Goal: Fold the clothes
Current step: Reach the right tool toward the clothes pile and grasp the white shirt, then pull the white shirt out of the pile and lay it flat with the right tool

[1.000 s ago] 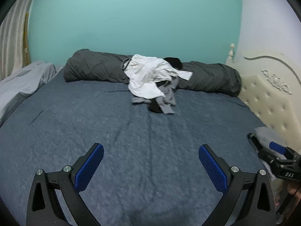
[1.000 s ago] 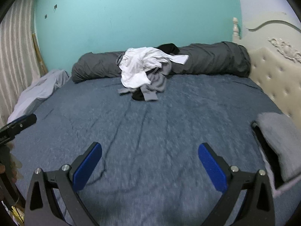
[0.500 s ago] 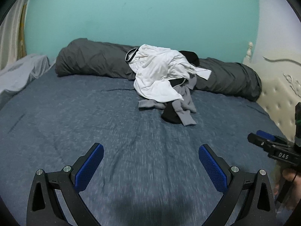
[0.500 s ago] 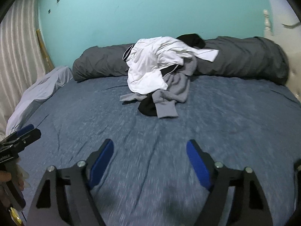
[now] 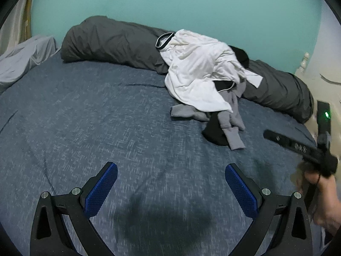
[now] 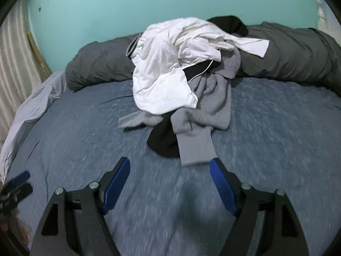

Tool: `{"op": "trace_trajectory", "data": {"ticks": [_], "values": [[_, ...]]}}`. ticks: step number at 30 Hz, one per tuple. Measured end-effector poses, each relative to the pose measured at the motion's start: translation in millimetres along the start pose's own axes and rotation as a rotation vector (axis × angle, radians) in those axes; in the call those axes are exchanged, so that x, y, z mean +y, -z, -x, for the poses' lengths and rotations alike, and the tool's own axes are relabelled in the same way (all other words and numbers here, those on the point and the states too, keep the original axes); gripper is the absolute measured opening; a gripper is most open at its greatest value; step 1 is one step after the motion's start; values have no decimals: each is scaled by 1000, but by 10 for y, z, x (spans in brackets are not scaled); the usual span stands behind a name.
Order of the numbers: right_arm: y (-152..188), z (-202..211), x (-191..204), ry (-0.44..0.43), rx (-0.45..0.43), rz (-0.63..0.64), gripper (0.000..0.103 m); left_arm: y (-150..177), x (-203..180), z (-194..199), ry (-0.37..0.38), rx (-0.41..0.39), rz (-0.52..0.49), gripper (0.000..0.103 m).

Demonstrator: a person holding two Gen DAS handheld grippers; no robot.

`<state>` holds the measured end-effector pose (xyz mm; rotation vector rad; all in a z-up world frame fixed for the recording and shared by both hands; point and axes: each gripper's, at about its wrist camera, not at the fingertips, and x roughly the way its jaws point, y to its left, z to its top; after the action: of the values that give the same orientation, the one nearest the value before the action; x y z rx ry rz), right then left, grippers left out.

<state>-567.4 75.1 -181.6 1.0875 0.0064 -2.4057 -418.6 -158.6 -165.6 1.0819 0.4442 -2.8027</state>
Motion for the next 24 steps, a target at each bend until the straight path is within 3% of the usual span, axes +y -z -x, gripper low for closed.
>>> {"op": "trace_trajectory", "data": {"ticks": [3, 6, 8, 9, 18, 22, 24], "values": [[-266, -284, -41, 4, 12, -16, 78, -130, 99, -188, 4, 23, 24, 103], [-502, -575, -83, 18, 21, -10, 69, -266, 200, -373, 12, 39, 52, 103], [-653, -802, -123, 27, 38, -14, 48, -337, 265, -490, 18, 51, 65, 103], [-699, -895, -141, 35, 45, -15, 45, -354, 293, -541, 20, 57, 69, 103], [-894, -1731, -422, 70, 106, -122, 44, -311, 480, -814, 46, 59, 73, 103], [-901, -1794, -377, 52, 80, -76, 13, -190, 513, -832, 46, 67, 61, 103], [-886, -1724, -311, 61, 57, -36, 12, -132, 528, -817, 45, 72, 62, 103]]}}
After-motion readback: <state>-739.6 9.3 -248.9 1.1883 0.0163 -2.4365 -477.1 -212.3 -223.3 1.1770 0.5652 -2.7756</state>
